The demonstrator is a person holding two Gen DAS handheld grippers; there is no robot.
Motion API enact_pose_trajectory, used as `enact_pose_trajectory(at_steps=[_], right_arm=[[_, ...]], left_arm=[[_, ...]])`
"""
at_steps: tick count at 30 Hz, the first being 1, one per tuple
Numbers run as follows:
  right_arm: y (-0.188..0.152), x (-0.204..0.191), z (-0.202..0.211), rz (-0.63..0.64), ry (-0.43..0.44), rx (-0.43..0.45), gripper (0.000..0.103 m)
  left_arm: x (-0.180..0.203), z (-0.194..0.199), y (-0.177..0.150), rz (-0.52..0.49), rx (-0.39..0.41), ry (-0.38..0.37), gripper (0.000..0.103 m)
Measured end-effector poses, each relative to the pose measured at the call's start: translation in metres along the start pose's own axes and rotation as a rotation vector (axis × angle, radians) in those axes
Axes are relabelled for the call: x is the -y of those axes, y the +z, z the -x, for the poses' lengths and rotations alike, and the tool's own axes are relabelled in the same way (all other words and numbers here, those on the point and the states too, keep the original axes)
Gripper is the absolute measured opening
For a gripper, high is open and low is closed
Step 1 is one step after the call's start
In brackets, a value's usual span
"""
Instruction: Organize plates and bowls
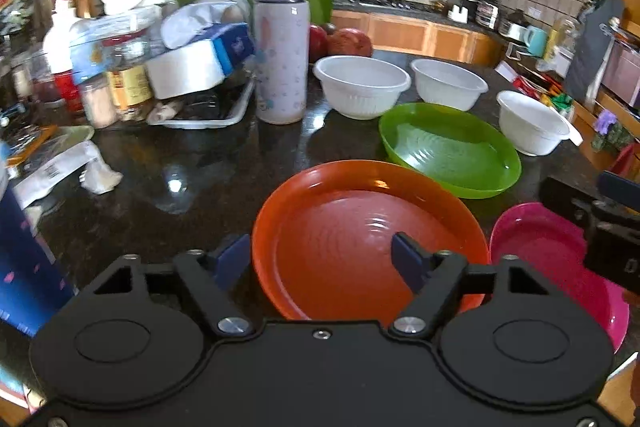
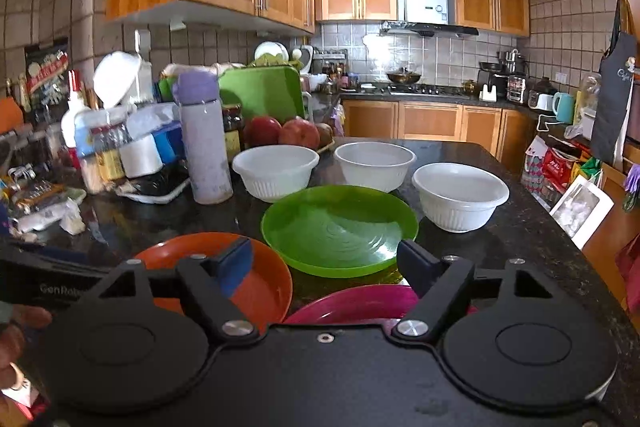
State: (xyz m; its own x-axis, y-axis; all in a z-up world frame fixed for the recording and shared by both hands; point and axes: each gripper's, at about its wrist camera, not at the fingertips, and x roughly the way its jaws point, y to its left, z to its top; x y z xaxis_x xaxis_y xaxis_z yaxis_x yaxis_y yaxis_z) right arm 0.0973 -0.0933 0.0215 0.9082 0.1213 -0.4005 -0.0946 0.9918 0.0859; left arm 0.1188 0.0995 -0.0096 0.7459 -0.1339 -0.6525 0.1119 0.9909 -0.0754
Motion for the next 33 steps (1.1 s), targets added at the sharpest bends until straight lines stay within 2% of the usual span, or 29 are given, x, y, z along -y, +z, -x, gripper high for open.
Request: enact_pose_trajectory(at_steps=[4, 6, 9, 15, 18, 20, 22, 27, 33], right_arm=[[-0.004, 0.006, -0.010, -0.022, -0.052, -0.048, 0.073], [-0.007, 0.014, -0.012, -0.039, -0.074, -0.068, 0.072], [-0.012, 0.023, -0.012, -0.028, -0.119, -0.085, 0.072], [-0.021, 0.052, -0.021, 0.067, -0.180, -0.144, 0.072], [-0.025, 0.075, -0.025, 0.050, -0.161, -0.194, 0.068], [-0.027, 0.088, -0.027, 0.030, -0.130, -0.215, 0.061], [-0.030, 0.099, -0.031, 0.023, -0.104, -0.237, 0.054], [-0.033, 0.112, -0.035, 0.034, -0.065, -0.248, 0.046], [-0.038, 0.117, -0.038, 0.046, -0.022, -0.249, 0.031]], left_arm=[[0.005, -0.003, 0.002, -0.049, -0.035, -0.099, 0.072], [0.010, -0.001, 0.002, -0.091, -0.030, -0.133, 0.072], [0.019, 0.003, 0.001, -0.136, -0.020, -0.155, 0.072], [0.042, 0.006, -0.005, -0.184, -0.070, -0.201, 0.069], [0.059, 0.008, -0.008, -0.186, -0.096, -0.204, 0.067], [0.067, 0.006, -0.010, -0.178, -0.114, -0.209, 0.066], [0.077, 0.006, -0.014, -0.177, -0.136, -0.199, 0.058], [0.088, 0.004, -0.018, -0.161, -0.159, -0.159, 0.055], [0.101, 0.002, -0.024, -0.144, -0.182, -0.157, 0.046]])
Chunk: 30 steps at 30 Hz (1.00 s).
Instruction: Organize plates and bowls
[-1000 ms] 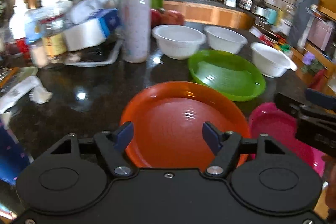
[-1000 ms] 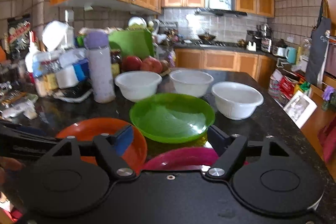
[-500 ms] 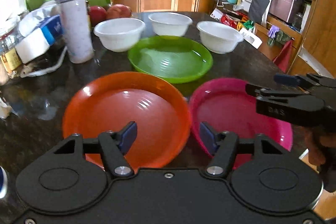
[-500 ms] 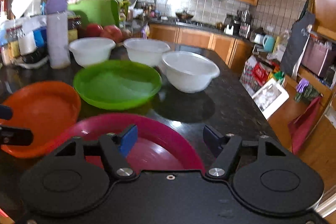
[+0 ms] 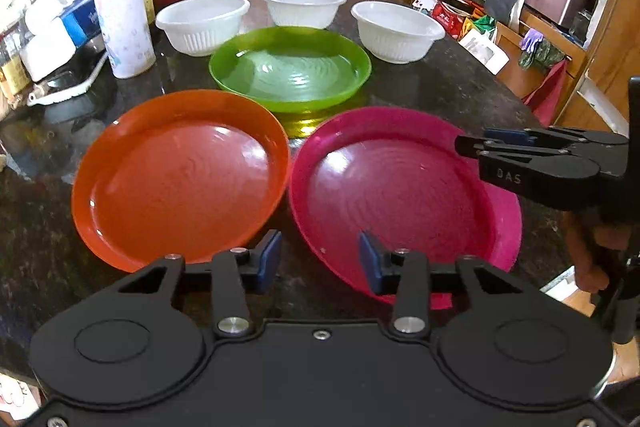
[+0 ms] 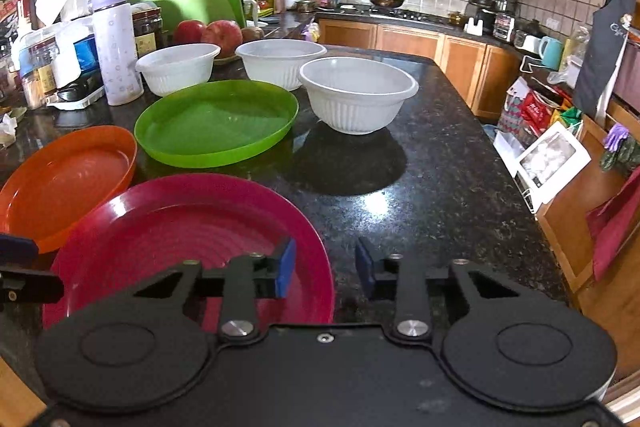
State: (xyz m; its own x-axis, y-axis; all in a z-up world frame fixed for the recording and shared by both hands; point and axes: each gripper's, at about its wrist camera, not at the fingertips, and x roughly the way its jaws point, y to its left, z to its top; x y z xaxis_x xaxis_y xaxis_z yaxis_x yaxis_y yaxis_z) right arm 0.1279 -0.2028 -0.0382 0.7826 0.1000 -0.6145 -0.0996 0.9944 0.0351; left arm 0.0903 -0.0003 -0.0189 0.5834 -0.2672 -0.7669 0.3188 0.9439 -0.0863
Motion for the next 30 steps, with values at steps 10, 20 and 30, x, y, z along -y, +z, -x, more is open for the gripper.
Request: enact_pose_trajectory(at_steps=[10, 20, 30], right_arm=[[-0.008, 0.006, 0.001, 0.052, 0.013, 0.010, 0.025], [-0.014, 0.008, 0.002, 0.062, 0.039, 0.013, 0.013], [-0.012, 0.029, 0.023, 0.045, 0.003, 0.068, 0.012]], left_arm=[[0.005, -0.015, -0.003, 0.085, -0.049, 0.006, 0.035], [0.009, -0.020, -0.005, 0.139, -0.028, 0.062, 0.019], [0.030, -0.017, 0.006, 0.140, -0.004, 0.052, 0.017]])
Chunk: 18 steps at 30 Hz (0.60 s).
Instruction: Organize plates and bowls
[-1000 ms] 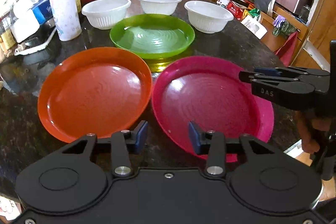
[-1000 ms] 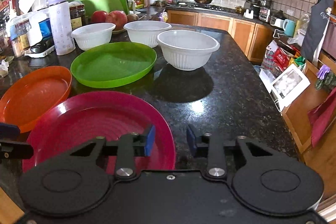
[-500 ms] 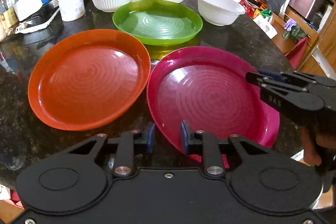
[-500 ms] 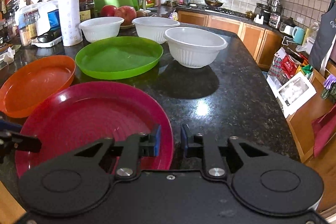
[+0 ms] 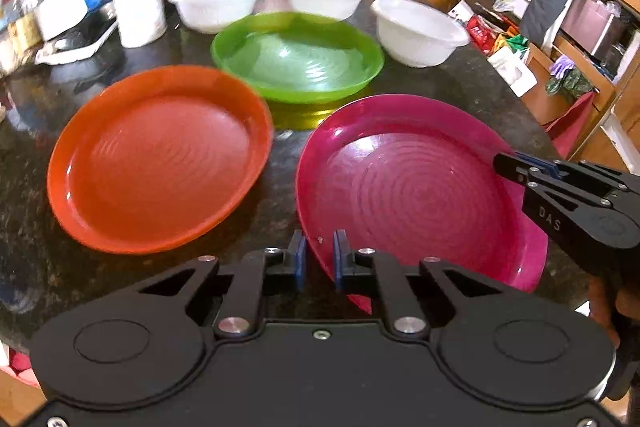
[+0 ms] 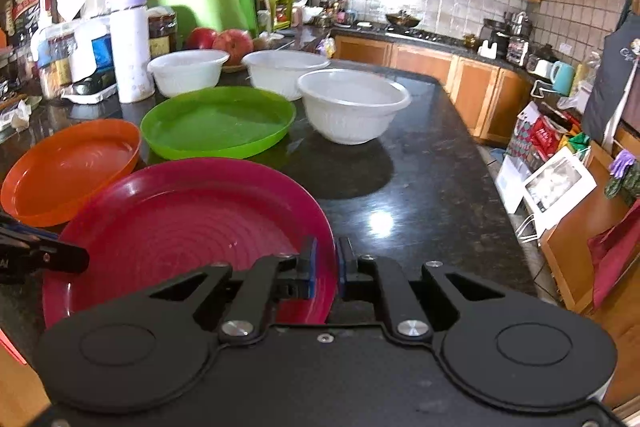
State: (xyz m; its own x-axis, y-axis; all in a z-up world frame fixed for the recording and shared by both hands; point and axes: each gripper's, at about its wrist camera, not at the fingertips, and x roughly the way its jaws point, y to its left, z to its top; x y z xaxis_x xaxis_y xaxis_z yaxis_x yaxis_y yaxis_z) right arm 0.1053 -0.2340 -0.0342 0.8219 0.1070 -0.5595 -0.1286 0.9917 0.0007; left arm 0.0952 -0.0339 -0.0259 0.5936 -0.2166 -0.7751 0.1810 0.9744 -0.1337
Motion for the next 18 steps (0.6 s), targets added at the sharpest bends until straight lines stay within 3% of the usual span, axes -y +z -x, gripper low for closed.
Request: enact_pose_trajectory(at_steps=[9, 18], right_arm=[[-0.011, 0.053, 0.020, -0.075, -0.110, 0.027, 0.012], [-0.027, 0.088, 0.016, -0.126, -0.156, -0.001, 0.012]], left_arm=[[0.053, -0.009, 0.019, -0.082, 0.051, -0.057, 0.017], [0.090, -0.043, 0.031, -0.098, -0.001, -0.072, 0.018]])
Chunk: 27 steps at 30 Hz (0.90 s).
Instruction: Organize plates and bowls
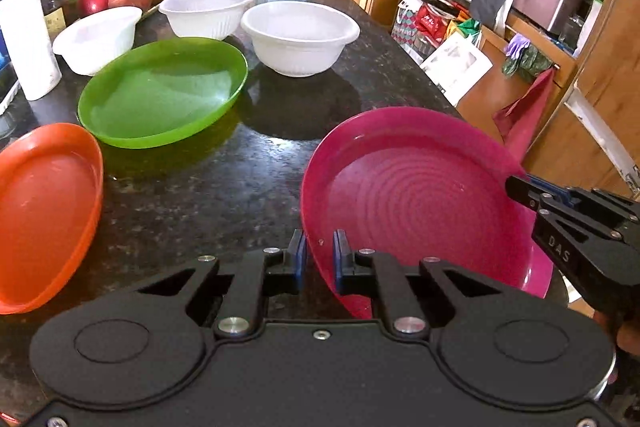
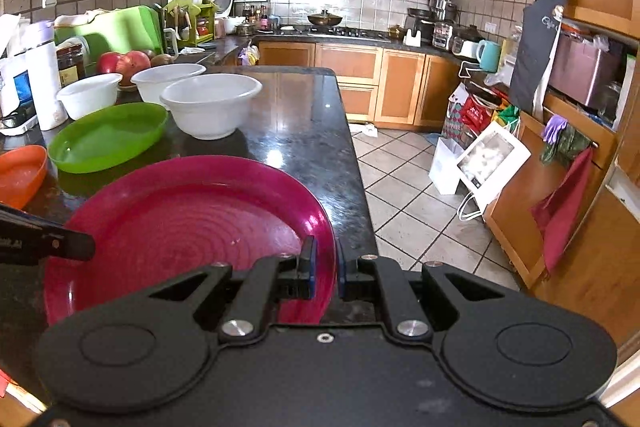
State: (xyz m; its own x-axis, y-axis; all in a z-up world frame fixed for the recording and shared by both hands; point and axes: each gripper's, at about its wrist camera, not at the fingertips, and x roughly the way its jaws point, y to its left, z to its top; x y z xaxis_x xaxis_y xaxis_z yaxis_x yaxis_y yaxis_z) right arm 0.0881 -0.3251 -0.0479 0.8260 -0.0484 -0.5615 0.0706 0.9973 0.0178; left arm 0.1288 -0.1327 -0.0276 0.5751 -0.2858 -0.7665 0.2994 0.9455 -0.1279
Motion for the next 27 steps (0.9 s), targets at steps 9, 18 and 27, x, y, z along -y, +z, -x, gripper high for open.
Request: enact_pose_trajectory(at_steps=[9, 18, 27], right_arm=[[0.000, 0.010, -0.006, 0.016, 0.029, 0.016, 0.010], [0.005, 0.007, -0.003, 0.002, 0.047, 0.044, 0.011], [0.010, -0.008, 0.006, 0.001, 0.058, 0.076, 0.011]], left_arm=[[0.016, -0.008, -0.003, 0.007, -0.014, 0.058, 0.017], [0.024, -0.004, -0.005, -0.011, 0.018, 0.094, 0.024], [0.003, 0.005, -0.007, 0.009, 0.012, 0.104, 0.035]])
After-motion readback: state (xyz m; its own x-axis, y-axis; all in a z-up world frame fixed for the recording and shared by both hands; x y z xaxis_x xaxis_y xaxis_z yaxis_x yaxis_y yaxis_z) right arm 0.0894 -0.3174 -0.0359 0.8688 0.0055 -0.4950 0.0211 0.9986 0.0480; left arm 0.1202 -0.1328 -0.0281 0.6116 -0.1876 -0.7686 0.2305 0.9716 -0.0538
